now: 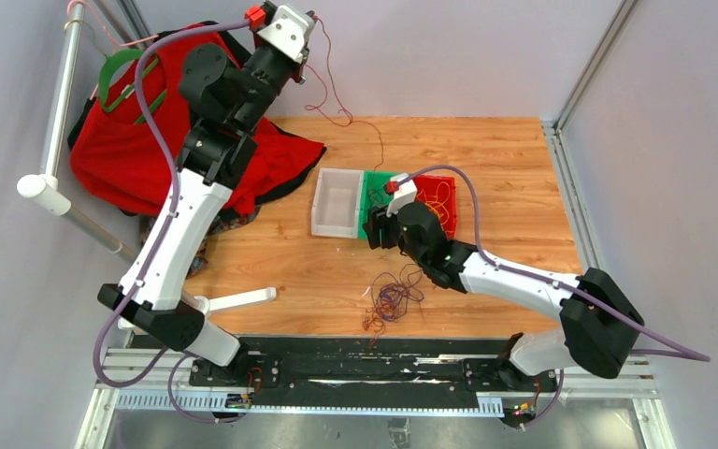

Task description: Untangle the cables

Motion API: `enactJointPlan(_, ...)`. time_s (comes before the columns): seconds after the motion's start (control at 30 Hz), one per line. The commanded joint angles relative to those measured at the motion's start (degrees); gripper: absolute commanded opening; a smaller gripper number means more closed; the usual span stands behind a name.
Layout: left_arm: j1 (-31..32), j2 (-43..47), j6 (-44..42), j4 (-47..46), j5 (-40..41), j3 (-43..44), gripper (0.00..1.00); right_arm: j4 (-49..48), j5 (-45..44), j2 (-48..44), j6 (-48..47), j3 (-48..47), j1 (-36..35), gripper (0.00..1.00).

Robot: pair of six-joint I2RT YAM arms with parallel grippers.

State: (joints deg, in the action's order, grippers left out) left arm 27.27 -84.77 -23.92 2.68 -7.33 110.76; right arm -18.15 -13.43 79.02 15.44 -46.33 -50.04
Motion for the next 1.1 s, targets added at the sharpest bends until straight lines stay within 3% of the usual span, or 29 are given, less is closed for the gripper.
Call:
enactJointPlan(0.0, -0.3, -1.8, -3.2, -4.4, -0.3, 0.0, 0.01, -0.3, 0.2, -2.6, -0.7, 2.1, 1.9, 0.58)
enactJointPlan(0.33, -0.3, -5.2, 0.9, -4.5, -1.0, 5.1, 0.01, -0.2, 0.4, -3.7, -0.1, 4.9, 3.3, 0.55)
enactJointPlan(0.67, -0.4, -2.2, -2.1, -5.4, -0.6, -5.9, 0.01, 0.2, -0.1, -5.1, -0.4, 5.5, 3.3, 0.54)
enactJointPlan(1.07, -0.4, -1.2, 0.0, 7.0, -2.0, -14.0, 0.0, 0.3, -1.0, -6.5, -0.5, 6.8, 3.4, 0.52)
